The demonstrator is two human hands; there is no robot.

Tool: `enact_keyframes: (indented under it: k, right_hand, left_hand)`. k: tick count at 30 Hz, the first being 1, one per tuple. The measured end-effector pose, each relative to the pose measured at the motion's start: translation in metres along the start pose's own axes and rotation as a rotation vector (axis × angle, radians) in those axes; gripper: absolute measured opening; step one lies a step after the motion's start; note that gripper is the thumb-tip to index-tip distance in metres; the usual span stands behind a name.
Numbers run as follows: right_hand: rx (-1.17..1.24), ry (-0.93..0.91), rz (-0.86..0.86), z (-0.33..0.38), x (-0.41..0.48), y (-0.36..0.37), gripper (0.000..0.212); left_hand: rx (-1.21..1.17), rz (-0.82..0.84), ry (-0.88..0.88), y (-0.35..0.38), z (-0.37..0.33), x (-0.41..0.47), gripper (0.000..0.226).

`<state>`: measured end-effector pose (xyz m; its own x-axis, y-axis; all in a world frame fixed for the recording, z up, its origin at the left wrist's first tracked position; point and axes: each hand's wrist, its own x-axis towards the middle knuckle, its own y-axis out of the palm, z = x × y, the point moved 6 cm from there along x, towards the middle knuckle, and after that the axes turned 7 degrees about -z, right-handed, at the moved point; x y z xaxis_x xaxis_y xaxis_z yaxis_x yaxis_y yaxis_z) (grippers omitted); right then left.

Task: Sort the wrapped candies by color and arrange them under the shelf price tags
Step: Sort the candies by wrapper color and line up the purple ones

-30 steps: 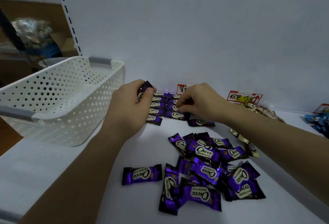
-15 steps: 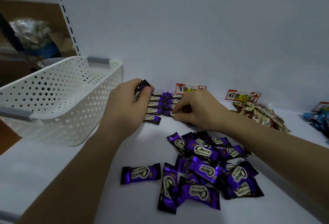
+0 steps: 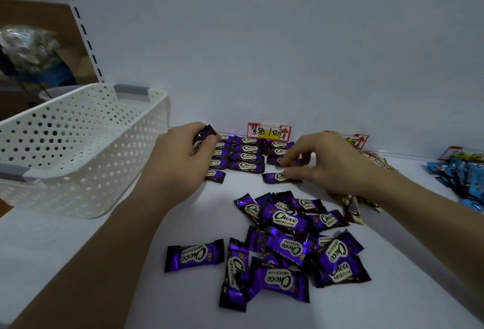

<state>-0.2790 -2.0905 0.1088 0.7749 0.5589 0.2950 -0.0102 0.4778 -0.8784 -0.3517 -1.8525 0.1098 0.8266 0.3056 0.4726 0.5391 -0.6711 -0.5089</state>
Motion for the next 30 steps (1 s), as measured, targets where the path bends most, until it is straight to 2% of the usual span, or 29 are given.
enact_keyframes:
  k: [12, 19, 24, 30]
  right_hand:
    - [-0.143, 0.081, -0.108, -0.010, -0.009, 0.009, 0.010]
    - [-0.089, 0.086, -0.153, -0.007, -0.011, 0.013, 0.015]
    - [-0.105, 0.137, -0.285, -0.011, -0.011, 0.004, 0.013]
    - [-0.171, 0.134, -0.210, -0.010, -0.006, 0.016, 0.019]
  left_hand:
    - [-0.008, 0.039, -0.014, 0.004, 0.002, -0.002, 0.019]
    - [0.002, 0.042, 0.012, 0.004, 0.000, -0.003, 0.020]
    - [0.010, 0.058, 0.031, 0.005, -0.002, -0.004, 0.019]
    - [0.024, 0.082, 0.074, 0.009, -0.001, -0.005, 0.018]
